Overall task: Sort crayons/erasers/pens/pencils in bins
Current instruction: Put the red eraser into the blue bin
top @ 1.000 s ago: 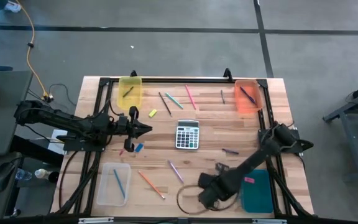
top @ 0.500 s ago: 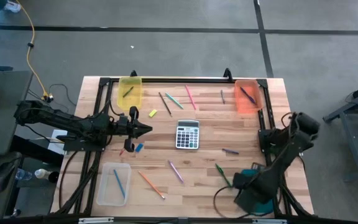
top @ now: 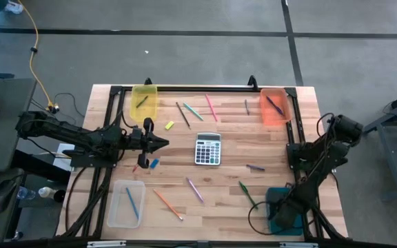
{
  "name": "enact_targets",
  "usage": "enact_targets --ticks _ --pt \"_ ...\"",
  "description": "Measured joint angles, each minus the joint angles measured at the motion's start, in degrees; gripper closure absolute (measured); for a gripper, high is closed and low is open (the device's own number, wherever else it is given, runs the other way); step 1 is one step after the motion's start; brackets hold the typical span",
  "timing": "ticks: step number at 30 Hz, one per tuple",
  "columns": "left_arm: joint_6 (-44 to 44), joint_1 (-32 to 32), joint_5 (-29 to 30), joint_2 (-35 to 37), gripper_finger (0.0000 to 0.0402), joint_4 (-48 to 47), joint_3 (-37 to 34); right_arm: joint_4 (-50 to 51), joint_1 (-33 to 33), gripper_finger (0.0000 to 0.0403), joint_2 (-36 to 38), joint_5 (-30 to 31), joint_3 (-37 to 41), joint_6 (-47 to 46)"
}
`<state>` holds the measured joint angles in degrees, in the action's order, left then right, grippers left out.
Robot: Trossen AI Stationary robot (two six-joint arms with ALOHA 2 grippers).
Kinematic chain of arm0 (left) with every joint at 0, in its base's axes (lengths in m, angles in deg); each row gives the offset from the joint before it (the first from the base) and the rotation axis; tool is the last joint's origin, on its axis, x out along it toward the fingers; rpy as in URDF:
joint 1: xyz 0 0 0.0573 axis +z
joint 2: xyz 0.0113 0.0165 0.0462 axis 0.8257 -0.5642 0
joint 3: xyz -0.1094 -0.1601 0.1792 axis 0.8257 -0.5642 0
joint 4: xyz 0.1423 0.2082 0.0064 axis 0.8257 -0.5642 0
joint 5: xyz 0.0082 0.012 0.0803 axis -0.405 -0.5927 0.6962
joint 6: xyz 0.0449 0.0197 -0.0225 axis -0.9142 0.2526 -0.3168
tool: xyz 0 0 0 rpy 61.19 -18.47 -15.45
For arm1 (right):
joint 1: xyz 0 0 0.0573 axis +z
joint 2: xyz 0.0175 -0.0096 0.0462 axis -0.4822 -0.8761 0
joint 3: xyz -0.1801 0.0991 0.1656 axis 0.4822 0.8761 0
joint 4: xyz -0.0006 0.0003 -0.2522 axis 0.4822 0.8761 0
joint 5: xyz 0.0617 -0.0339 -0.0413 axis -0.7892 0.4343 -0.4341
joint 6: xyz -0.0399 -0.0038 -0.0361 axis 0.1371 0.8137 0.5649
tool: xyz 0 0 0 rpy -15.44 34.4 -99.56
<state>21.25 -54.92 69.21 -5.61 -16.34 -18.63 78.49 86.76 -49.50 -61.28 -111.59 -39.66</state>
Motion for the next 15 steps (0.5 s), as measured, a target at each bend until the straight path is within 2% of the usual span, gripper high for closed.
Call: enact_targets --ticks 9,15 --pt "0.0 0.0 0.0 0.0 0.0385 0.0 0.0 -3.9 0.7 0.0392 0.1 0.0 3.5 0.2" --pt "0.0 0.0 0.0 0.0 0.0385 0.0 0.0 -3.0 0.6 0.0348 0.0 -1.1 3.4 0.4"
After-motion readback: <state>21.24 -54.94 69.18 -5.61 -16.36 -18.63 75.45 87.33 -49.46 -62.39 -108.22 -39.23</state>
